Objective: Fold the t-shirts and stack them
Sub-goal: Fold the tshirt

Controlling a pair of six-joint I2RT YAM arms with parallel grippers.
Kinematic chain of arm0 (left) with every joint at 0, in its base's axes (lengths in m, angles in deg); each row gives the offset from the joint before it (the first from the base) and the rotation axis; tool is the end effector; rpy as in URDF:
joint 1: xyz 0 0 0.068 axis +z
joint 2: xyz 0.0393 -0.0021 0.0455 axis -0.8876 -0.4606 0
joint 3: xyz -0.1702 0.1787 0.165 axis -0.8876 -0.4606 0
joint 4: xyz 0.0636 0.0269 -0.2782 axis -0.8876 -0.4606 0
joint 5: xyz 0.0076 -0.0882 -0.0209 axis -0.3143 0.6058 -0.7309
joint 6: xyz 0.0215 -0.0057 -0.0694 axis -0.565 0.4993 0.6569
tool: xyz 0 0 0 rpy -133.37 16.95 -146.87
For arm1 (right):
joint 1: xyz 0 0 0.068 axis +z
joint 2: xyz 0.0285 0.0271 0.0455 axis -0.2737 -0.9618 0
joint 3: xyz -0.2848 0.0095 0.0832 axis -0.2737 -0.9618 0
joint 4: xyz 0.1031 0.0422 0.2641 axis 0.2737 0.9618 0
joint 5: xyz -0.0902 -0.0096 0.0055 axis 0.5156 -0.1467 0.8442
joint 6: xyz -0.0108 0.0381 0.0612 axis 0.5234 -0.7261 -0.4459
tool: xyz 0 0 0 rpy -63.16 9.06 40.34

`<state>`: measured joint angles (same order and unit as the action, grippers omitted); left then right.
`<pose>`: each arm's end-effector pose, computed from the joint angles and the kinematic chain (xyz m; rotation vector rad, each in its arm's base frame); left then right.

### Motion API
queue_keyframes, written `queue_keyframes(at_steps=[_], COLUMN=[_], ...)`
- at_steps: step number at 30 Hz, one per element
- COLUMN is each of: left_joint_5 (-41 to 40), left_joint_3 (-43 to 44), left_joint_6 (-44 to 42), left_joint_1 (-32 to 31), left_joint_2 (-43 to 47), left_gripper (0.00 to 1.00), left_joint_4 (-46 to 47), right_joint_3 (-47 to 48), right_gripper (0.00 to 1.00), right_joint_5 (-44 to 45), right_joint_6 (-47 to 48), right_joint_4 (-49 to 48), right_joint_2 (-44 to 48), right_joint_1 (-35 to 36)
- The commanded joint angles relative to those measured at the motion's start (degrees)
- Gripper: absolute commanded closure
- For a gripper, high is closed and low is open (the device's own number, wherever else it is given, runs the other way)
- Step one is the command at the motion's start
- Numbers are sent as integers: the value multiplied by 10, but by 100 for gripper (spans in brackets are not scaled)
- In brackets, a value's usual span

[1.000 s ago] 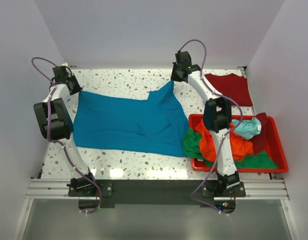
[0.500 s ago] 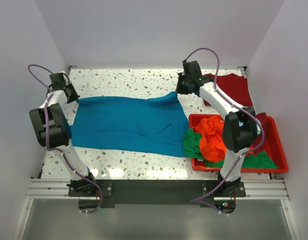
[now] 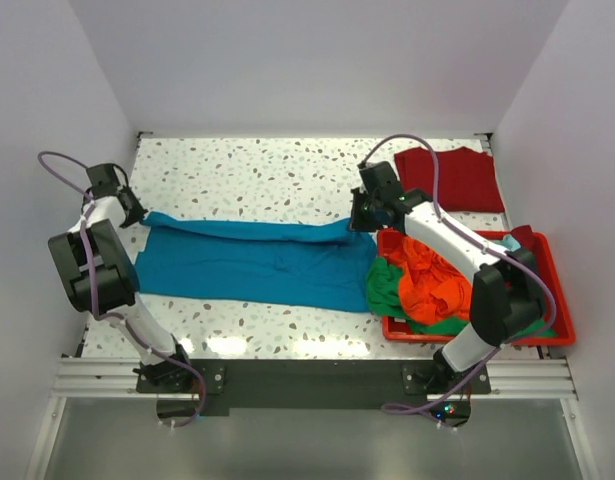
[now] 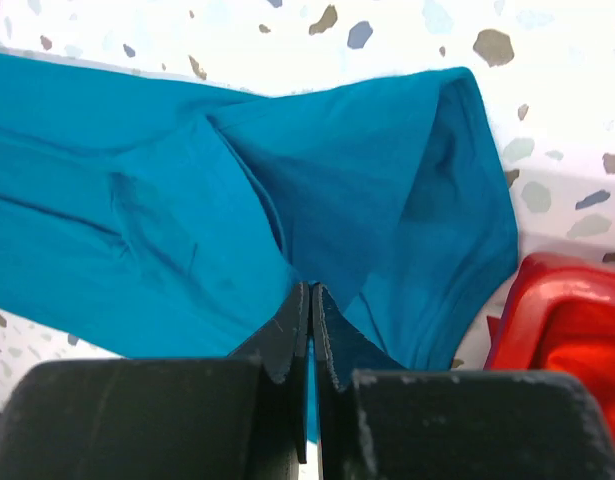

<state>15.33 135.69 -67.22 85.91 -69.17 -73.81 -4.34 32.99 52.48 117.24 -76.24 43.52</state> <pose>0.3975 0.1721 0.1842 -0.7928 2.3191 0.0789 0.3504 0.1843 0.2552 0.0073 2.4992 0.4375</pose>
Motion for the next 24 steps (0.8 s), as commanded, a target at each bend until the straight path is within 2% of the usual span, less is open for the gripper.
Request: queue_keyframes(at_steps=[1, 7, 13, 24], left_joint_5=[-6, 2, 12, -45], left_joint_3=[-10, -26, -77, -131], left_joint_6=[9, -4, -16, -17], left_joint_1=[19, 20, 21, 20], left_joint_2=[26, 55, 106, 152], left_gripper=[100, 100, 100, 100], left_joint_4=[21, 30, 56, 42], right_joint_3=[-15, -31, -47, -115], right_gripper=[100, 100, 100, 100], right_joint_5=[5, 10, 15, 32], right_joint_6=[-19, -26, -29, -48], right_joint_4=[0, 14, 27, 36], right_joint_2=[53, 86, 109, 143], right_joint_1=[7, 14, 19, 67])
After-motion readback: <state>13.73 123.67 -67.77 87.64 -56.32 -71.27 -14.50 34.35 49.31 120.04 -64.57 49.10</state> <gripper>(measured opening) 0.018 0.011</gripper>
